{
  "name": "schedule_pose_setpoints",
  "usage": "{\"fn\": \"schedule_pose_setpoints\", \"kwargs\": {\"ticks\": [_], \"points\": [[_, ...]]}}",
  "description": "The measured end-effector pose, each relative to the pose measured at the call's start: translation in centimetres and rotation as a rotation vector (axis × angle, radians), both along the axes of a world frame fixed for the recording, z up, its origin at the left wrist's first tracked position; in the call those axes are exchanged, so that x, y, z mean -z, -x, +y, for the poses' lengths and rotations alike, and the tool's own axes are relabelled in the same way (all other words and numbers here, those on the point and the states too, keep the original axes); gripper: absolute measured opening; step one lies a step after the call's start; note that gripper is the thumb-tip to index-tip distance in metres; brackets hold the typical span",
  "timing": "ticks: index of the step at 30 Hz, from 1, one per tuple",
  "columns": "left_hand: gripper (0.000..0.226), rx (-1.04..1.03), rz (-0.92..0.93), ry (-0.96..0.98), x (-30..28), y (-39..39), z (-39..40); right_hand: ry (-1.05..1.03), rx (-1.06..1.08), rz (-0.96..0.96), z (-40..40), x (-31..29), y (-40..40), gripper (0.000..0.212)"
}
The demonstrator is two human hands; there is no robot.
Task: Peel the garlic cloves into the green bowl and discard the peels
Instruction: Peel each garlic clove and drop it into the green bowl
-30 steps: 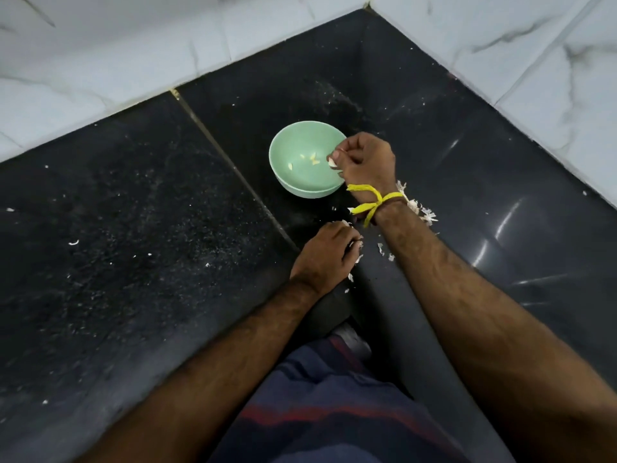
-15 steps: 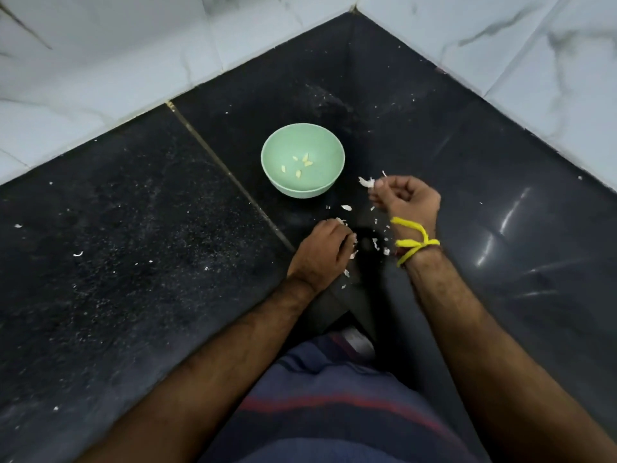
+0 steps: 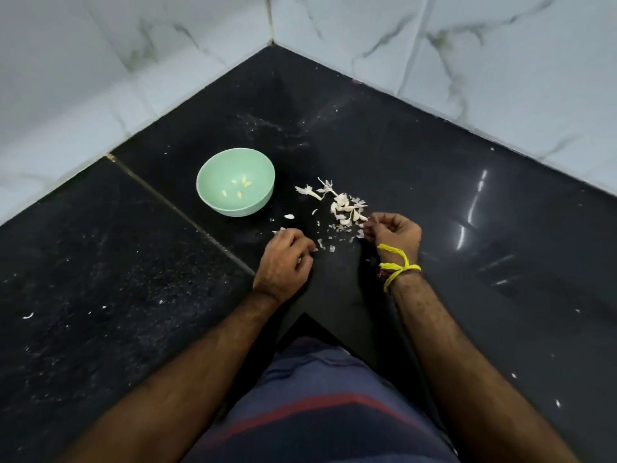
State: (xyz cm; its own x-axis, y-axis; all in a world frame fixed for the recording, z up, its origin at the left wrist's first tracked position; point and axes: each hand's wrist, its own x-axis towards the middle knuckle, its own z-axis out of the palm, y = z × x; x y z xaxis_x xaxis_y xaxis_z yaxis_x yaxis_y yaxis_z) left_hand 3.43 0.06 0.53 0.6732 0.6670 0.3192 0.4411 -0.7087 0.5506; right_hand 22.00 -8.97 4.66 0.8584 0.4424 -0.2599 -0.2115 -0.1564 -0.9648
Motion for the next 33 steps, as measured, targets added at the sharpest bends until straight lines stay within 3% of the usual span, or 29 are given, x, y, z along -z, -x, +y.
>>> {"fn": "schedule_pose_setpoints", "kwargs": {"ticks": [4,8,14,18,22,29,33], "points": [[0.023,-0.023,0.039,-0.037,0.5,-0.1,0.0,-0.008,0.193,-0.133,-0.3,-0.4,-1.7,0.019],[0.022,-0.042,0.085,-0.049,0.5,-0.3,-0.1,0.191,-0.047,-0.125,1.0,0.3,-2.6,0.009],[0.024,-0.06,0.066,-0.057,0.6,-0.4,-0.1,0.663,-0.322,-0.536,2.5,-1.0,-1.9,0.023],[0.021,-0.054,0.064,-0.048,0.4,-0.5,0.0,0.794,-0.443,-0.732,3.0,-0.7,-1.6,0.023],[0.019,-0.039,0.054,-0.058,0.1,-0.5,-0.1,0.822,-0.501,-0.872,3.1,-0.4,-1.8,0.012],[0.025,-0.042,0.042,-0.044,0.1,-0.4,-0.1,0.791,-0.496,-0.917,2.7,0.2,-1.4,0.013],[0.025,-0.114,-0.013,-0.041,0.4,-0.2,-0.4,0.838,-0.55,-1.051,2.6,0.2,-1.2,0.015]]}}
